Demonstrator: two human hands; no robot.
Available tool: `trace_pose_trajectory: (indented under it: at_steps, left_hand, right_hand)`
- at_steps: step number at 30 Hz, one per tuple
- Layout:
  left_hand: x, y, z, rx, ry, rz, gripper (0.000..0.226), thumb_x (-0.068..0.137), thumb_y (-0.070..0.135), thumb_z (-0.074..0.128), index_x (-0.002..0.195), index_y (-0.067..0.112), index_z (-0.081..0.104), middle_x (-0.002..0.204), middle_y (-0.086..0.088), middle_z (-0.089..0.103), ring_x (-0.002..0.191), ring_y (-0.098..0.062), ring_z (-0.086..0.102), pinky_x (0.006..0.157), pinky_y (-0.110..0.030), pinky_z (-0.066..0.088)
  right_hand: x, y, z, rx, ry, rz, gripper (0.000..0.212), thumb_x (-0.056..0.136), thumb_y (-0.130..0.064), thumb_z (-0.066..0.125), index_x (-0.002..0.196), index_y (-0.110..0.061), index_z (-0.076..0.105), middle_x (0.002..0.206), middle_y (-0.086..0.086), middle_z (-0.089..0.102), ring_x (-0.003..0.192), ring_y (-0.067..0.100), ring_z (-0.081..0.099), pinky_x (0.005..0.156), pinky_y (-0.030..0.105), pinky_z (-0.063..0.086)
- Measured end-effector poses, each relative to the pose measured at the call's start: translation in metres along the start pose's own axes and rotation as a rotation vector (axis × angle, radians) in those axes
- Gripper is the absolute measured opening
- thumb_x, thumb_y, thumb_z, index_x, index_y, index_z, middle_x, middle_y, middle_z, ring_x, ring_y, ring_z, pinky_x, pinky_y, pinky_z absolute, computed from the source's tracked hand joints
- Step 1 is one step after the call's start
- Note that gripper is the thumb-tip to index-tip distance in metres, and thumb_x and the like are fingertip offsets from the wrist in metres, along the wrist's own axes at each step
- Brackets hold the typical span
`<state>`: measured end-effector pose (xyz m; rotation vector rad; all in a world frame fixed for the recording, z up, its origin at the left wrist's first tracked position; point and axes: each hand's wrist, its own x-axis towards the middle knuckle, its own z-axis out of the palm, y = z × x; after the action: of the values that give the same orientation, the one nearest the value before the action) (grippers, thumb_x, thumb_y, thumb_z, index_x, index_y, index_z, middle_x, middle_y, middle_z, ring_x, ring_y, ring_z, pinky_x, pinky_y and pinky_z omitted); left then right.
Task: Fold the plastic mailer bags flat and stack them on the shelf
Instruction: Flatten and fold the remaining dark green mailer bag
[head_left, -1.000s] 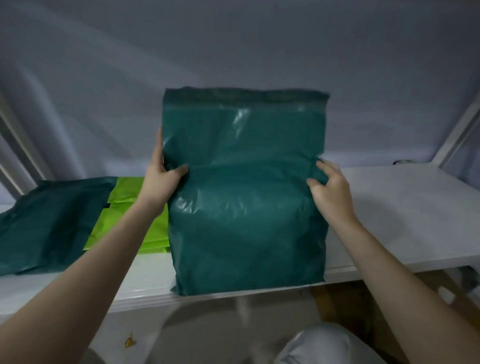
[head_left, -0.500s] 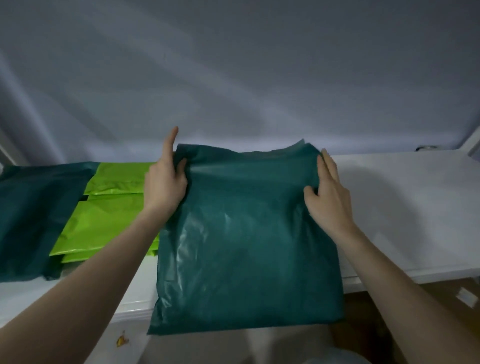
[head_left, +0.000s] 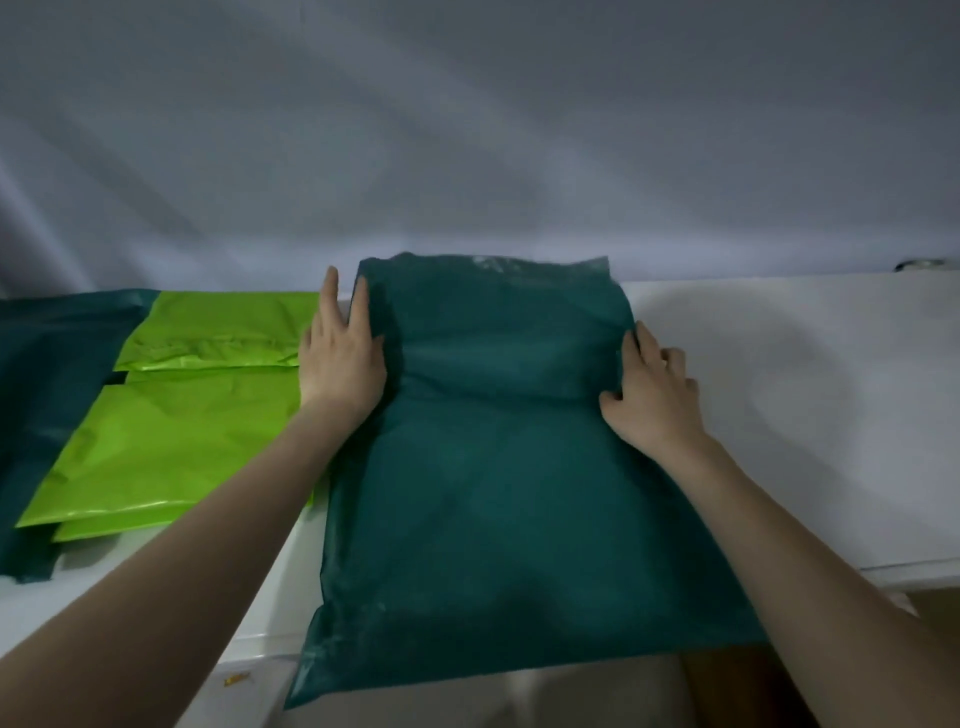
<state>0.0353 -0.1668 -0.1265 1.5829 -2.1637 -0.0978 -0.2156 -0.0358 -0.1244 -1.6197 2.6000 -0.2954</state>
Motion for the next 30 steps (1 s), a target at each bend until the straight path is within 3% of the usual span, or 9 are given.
trace_pose_trajectory:
  at_steps: [3,5,7,9,12,17,21,26,30]
  left_hand:
    - [0.0,0.005,0.002,0.063,0.059,0.017,0.054,0.093,0.015,0.042,0.145,0.01,0.026,0.155,-0.015,0.014,0.141,-0.034,0.018,0.112,-0.05,0.015]
    - [-0.001,0.011,0.003,0.042,0.112,0.164,0.048,0.088,0.014,0.041,0.136,0.006,0.042,0.149,-0.017,0.03,0.138,-0.035,0.027,0.11,-0.049,0.021]
    - [-0.004,0.024,0.005,-0.005,0.043,0.304,0.049,0.089,0.026,0.034,0.131,0.008,0.048,0.145,-0.015,0.039,0.132,-0.034,0.037,0.107,-0.045,0.029]
    - [-0.011,0.036,0.011,-0.042,-0.182,0.293,0.051,0.095,0.04,0.029,0.141,0.018,0.037,0.152,-0.006,0.029,0.139,-0.027,0.028,0.114,-0.042,0.021]
    - [-0.014,0.04,0.026,-0.011,-0.52,0.124,0.058,0.096,0.053,0.023,0.148,0.03,0.017,0.159,0.003,0.008,0.146,-0.019,0.005,0.117,-0.044,0.002]
    - [-0.005,0.038,0.03,0.038,-0.669,0.097,0.062,0.094,0.059,0.017,0.149,0.033,0.004,0.158,0.005,-0.01,0.145,-0.016,-0.011,0.114,-0.048,-0.009]
    - [-0.005,0.041,0.029,-0.046,-0.623,0.092,0.058,0.096,0.054,0.014,0.15,0.031,0.009,0.159,0.002,-0.006,0.146,-0.019,-0.009,0.115,-0.047,-0.009]
    - [-0.012,0.043,0.014,-0.212,-0.294,0.122,0.046,0.101,0.037,0.022,0.142,0.02,0.036,0.157,-0.007,0.018,0.146,-0.021,0.008,0.117,-0.041,0.002]
    - [-0.029,0.048,-0.008,-0.243,-0.254,0.143,0.044,0.101,0.034,0.026,0.138,0.018,0.043,0.154,-0.01,0.026,0.144,-0.022,0.017,0.117,-0.041,0.009]
  right_hand:
    - [0.002,-0.001,0.005,-0.049,-0.052,0.069,0.055,0.089,-0.026,0.045,0.138,-0.007,0.031,0.157,0.006,0.002,0.137,0.032,0.012,0.105,0.048,0.028]
    - [0.001,-0.006,0.005,-0.041,0.032,0.038,0.053,0.09,-0.026,0.045,0.139,-0.006,0.033,0.157,0.01,0.005,0.139,0.032,0.009,0.109,0.05,0.024]
    - [0.001,-0.017,0.005,-0.004,0.106,-0.083,0.056,0.094,-0.03,0.042,0.144,-0.009,0.029,0.157,0.01,0.009,0.141,0.03,0.011,0.112,0.048,0.021]
    - [0.001,-0.032,0.008,0.029,0.03,-0.188,0.059,0.097,-0.04,0.035,0.149,-0.016,0.021,0.159,0.005,0.007,0.144,0.025,0.007,0.117,0.048,0.013]
    - [0.007,-0.043,0.02,0.071,-0.237,-0.173,0.063,0.096,-0.055,0.025,0.15,-0.028,0.011,0.159,-0.005,-0.001,0.146,0.017,-0.003,0.117,0.051,0.0]
    - [0.019,-0.038,0.028,0.091,-0.35,-0.106,0.063,0.094,-0.059,0.02,0.15,-0.032,0.008,0.159,-0.009,-0.006,0.146,0.013,-0.008,0.115,0.052,-0.007]
    - [0.018,-0.041,0.026,0.071,-0.296,-0.107,0.059,0.097,-0.054,0.018,0.15,-0.029,0.01,0.159,-0.006,-0.003,0.146,0.014,-0.005,0.117,0.051,-0.004]
    - [0.003,-0.048,0.011,-0.043,0.034,-0.197,0.055,0.1,-0.043,0.018,0.148,-0.016,0.023,0.157,0.003,0.019,0.145,0.019,0.014,0.118,0.045,0.012]
    - [-0.022,-0.059,-0.003,0.018,0.114,-0.26,0.052,0.101,-0.04,0.023,0.145,-0.014,0.031,0.155,0.004,0.026,0.143,0.019,0.022,0.117,0.04,0.019]
